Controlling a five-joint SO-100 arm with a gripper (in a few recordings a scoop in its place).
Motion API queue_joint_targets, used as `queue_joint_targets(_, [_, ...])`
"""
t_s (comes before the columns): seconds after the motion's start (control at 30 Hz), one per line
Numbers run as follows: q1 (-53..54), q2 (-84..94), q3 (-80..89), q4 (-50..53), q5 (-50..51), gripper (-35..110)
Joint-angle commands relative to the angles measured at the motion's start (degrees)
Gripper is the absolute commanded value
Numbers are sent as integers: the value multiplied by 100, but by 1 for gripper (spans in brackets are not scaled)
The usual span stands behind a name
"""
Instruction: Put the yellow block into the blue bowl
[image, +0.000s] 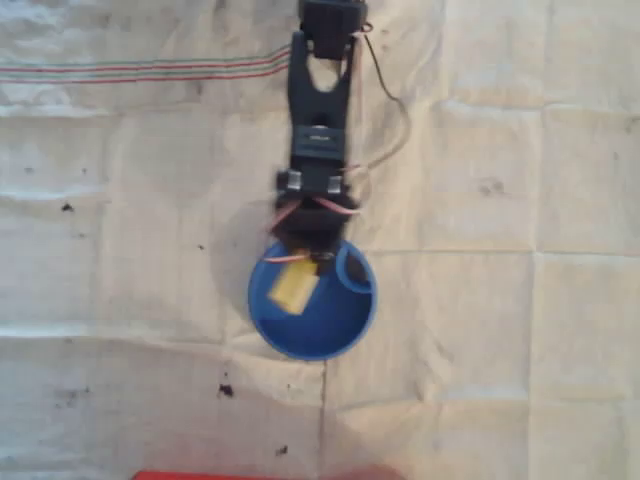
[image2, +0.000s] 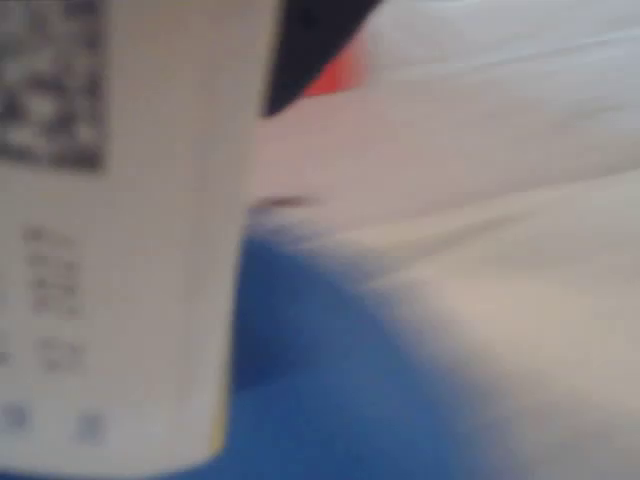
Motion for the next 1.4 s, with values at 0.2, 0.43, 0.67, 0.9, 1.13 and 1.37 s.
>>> queue_joint_targets(0.2, [9,-88,-492,-650,167,1])
queue_joint_targets(0.43, [0,-88,-492,-668,114,9])
queue_joint_targets(0.67, [18,0,-492,-668,158,21])
queue_joint_targets(0.9, [237,308,-483,-571,185,14])
queue_joint_targets(1.13, [422,1107,-422,-334,281,2])
queue_joint_targets(1.37, [387,2224,-431,844,1740,0])
